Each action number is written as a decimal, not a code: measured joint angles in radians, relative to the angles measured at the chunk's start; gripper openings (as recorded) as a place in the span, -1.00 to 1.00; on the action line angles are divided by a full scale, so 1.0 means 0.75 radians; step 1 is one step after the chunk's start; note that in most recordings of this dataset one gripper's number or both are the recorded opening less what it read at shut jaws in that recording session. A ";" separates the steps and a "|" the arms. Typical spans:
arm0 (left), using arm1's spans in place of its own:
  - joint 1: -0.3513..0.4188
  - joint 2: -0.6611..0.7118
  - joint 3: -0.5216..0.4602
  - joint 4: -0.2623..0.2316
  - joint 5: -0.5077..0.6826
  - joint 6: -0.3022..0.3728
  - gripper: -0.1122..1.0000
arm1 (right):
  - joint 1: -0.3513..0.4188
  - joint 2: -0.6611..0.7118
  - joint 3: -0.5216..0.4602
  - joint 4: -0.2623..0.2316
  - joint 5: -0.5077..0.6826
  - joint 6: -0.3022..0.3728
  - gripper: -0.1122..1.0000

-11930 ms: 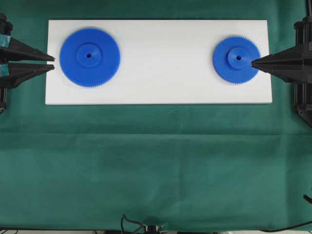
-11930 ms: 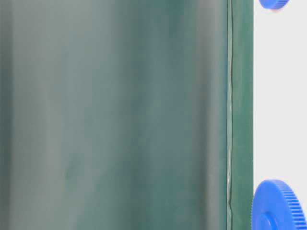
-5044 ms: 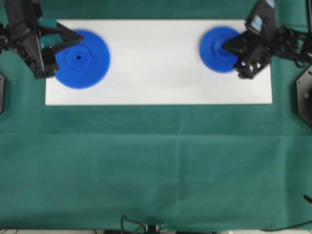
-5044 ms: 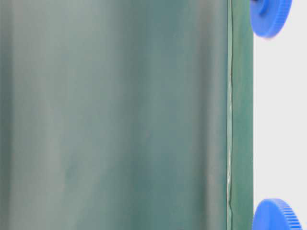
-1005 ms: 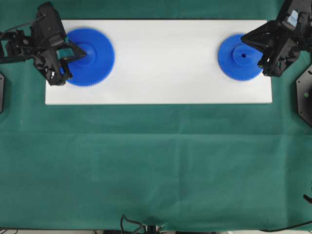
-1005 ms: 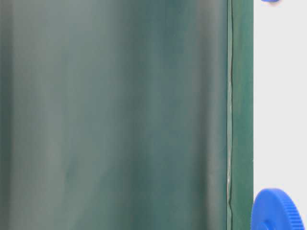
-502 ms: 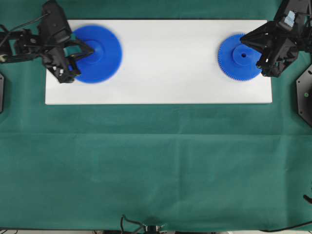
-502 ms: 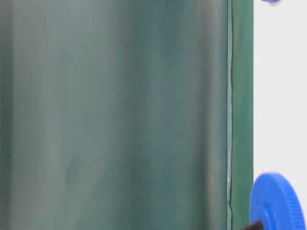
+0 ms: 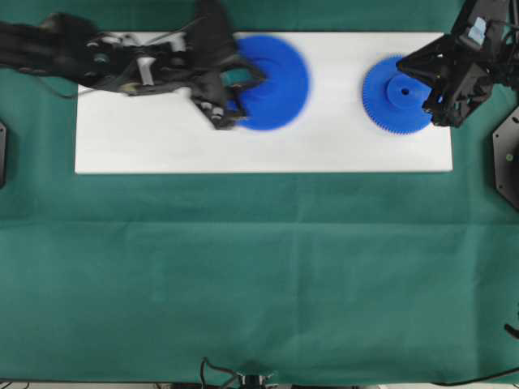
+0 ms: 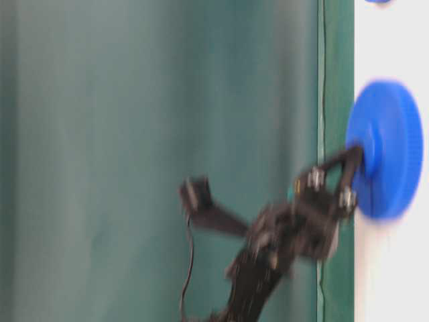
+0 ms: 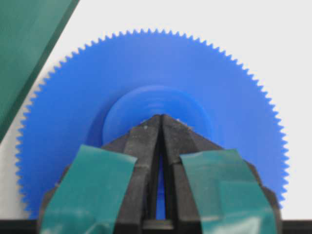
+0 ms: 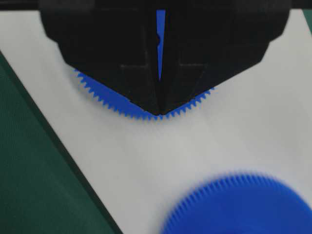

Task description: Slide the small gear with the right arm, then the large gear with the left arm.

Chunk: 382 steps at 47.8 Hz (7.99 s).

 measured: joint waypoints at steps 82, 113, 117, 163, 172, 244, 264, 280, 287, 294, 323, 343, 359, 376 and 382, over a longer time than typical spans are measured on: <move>-0.059 0.149 -0.284 0.008 0.196 0.067 -0.79 | 0.000 0.014 -0.002 0.000 -0.006 -0.002 0.14; 0.151 -0.612 0.769 0.000 0.027 -0.147 -0.80 | 0.000 0.025 -0.006 -0.002 -0.029 0.004 0.14; 0.151 -0.708 0.861 0.000 0.029 -0.168 -0.79 | 0.000 0.029 -0.010 0.000 -0.037 0.006 0.14; 0.157 -0.839 0.914 0.000 0.141 -0.202 -0.79 | 0.018 0.059 -0.016 0.002 -0.047 0.008 0.14; 0.157 -0.871 0.900 0.000 0.160 -0.190 -0.79 | 0.018 0.059 -0.016 0.002 -0.047 0.008 0.14; 0.027 -1.291 0.857 0.006 0.254 -0.135 -0.80 | 0.162 0.027 -0.112 0.000 -0.047 0.000 0.14; -0.155 -1.291 0.857 0.006 0.252 -0.135 -0.79 | 0.358 0.027 -0.117 0.002 -0.096 0.000 0.14; -0.223 -1.289 0.845 0.006 0.241 -0.135 -0.80 | 0.470 0.037 -0.119 0.000 -0.125 0.000 0.14; -0.258 -1.289 0.843 0.006 0.239 -0.135 -0.80 | 0.511 0.051 -0.125 0.000 -0.139 0.002 0.14; -0.315 -1.284 0.841 0.006 0.223 -0.135 -0.80 | 0.558 0.074 -0.139 0.000 -0.153 0.002 0.14; -0.479 -1.278 0.841 0.006 0.180 -0.131 -0.80 | 0.724 0.170 -0.213 0.000 -0.184 0.002 0.14; -0.479 -1.278 0.841 0.006 0.127 -0.047 -0.80 | 0.728 0.170 -0.213 -0.027 -0.225 -0.002 0.14; -0.479 -1.286 0.841 0.006 0.088 0.039 -0.80 | 0.728 0.172 -0.213 -0.151 -0.311 -0.002 0.14; -0.479 -1.286 0.841 0.006 0.051 0.125 -0.80 | 0.728 0.172 -0.213 -0.178 -0.323 -0.004 0.14; -0.479 -1.280 0.841 0.006 0.051 0.125 -0.79 | 0.728 0.170 -0.213 -0.178 -0.325 -0.004 0.14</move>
